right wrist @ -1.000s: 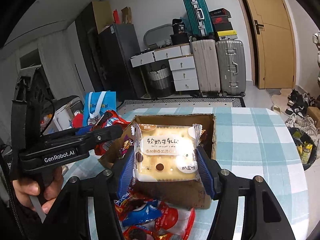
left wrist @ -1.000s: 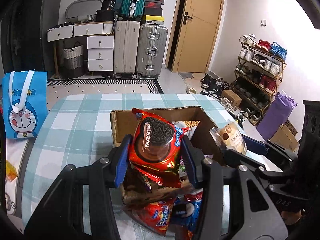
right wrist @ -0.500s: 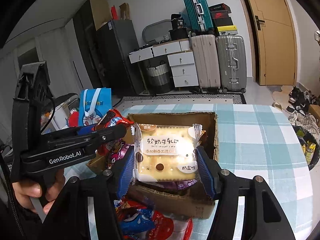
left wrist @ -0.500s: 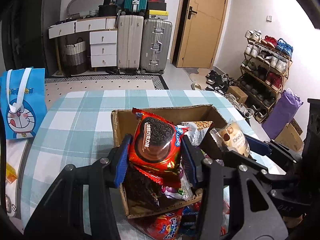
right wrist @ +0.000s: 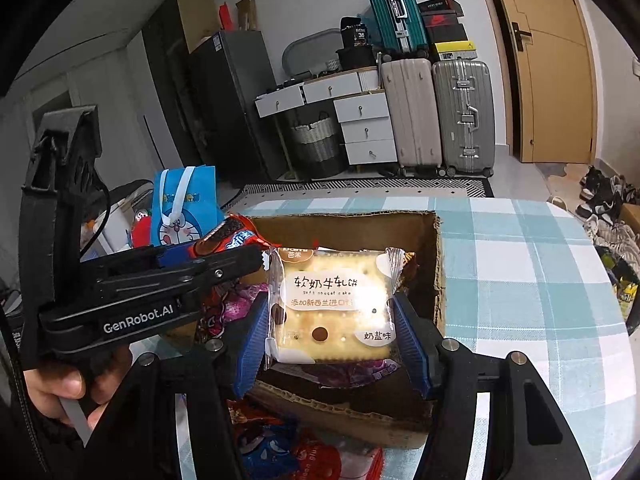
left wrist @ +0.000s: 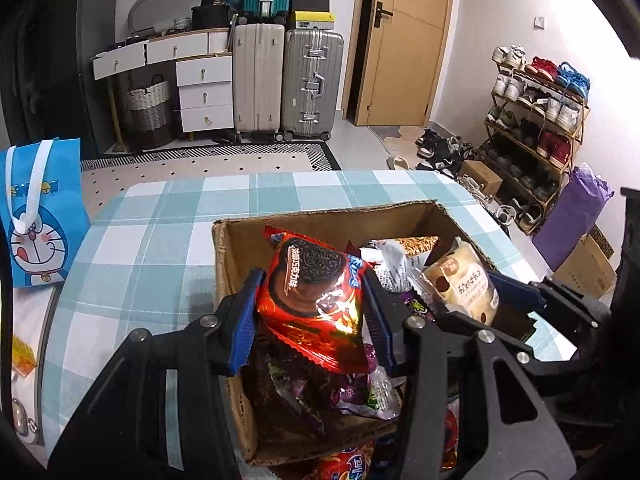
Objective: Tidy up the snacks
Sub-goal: 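Carry both packs into the cardboard box and open both grippers, then withdraw both tools from the box toward the remaining snacks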
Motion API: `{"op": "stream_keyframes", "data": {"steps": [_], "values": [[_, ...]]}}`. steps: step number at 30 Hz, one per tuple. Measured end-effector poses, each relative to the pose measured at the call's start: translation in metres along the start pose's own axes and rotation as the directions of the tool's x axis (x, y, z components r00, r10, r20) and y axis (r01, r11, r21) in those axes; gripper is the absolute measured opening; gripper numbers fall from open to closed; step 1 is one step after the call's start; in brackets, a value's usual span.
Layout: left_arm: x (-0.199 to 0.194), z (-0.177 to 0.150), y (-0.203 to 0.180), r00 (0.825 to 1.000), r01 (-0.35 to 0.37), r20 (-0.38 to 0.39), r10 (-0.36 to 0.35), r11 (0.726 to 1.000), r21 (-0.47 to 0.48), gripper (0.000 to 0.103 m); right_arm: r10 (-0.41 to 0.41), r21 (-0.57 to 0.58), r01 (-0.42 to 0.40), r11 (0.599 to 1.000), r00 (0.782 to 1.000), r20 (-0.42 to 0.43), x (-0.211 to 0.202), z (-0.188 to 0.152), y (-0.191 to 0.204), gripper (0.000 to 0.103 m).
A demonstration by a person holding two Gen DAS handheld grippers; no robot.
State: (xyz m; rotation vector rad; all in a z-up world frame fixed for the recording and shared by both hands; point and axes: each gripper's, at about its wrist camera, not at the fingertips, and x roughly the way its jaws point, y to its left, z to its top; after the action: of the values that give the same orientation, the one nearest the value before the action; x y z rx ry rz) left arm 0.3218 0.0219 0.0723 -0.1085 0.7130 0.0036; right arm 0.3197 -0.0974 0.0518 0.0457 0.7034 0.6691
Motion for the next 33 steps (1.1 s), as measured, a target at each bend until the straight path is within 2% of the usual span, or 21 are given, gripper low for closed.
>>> {"op": "stream_keyframes", "data": {"steps": [7,14,19,20,23,24,25,28,33], "values": [[0.013,0.001,-0.006,1.0,-0.001,-0.019,0.001,1.0,0.018,0.045,-0.01,-0.043,0.01,0.999,1.0,0.001,0.002,0.002,0.002,0.06],[0.011,0.0,-0.001,0.999,0.0,-0.035,-0.001,1.0,-0.012,0.048,0.002,-0.054,-0.002,0.999,1.0,0.004,0.001,0.002,0.003,0.063],[-0.011,-0.005,0.004,1.0,-0.009,-0.012,0.009,1.0,-0.025,0.082,-0.022,-0.078,0.024,0.997,1.0,0.022,-0.015,-0.001,0.011,0.082],[-0.016,-0.006,0.005,1.0,-0.009,-0.007,0.008,0.999,-0.031,0.084,-0.031,-0.078,0.033,0.996,0.999,0.028,-0.019,-0.002,0.012,0.088],[-0.031,-0.013,0.011,1.0,-0.006,-0.004,0.006,0.999,-0.05,0.086,-0.055,-0.078,0.057,0.995,0.998,0.031,-0.03,-0.004,0.014,0.097],[-0.035,-0.016,0.013,1.0,-0.008,-0.004,0.008,0.998,-0.058,0.091,-0.058,-0.077,0.06,0.995,0.998,0.03,-0.033,-0.004,0.014,0.1],[-0.039,-0.02,0.016,1.0,-0.008,-0.002,0.008,0.998,-0.069,0.101,-0.062,-0.076,0.064,0.995,0.998,0.027,-0.036,-0.006,0.015,0.102],[-0.053,-0.031,0.021,1.0,-0.003,0.007,0.003,0.997,-0.075,0.102,-0.076,-0.069,0.077,0.995,0.997,0.025,-0.046,-0.012,0.016,0.102],[-0.078,-0.056,0.026,0.999,-0.036,0.02,0.037,0.997,-0.064,0.102,-0.096,-0.048,0.094,0.994,0.995,-0.04,-0.059,-0.031,0.016,0.102]]}}
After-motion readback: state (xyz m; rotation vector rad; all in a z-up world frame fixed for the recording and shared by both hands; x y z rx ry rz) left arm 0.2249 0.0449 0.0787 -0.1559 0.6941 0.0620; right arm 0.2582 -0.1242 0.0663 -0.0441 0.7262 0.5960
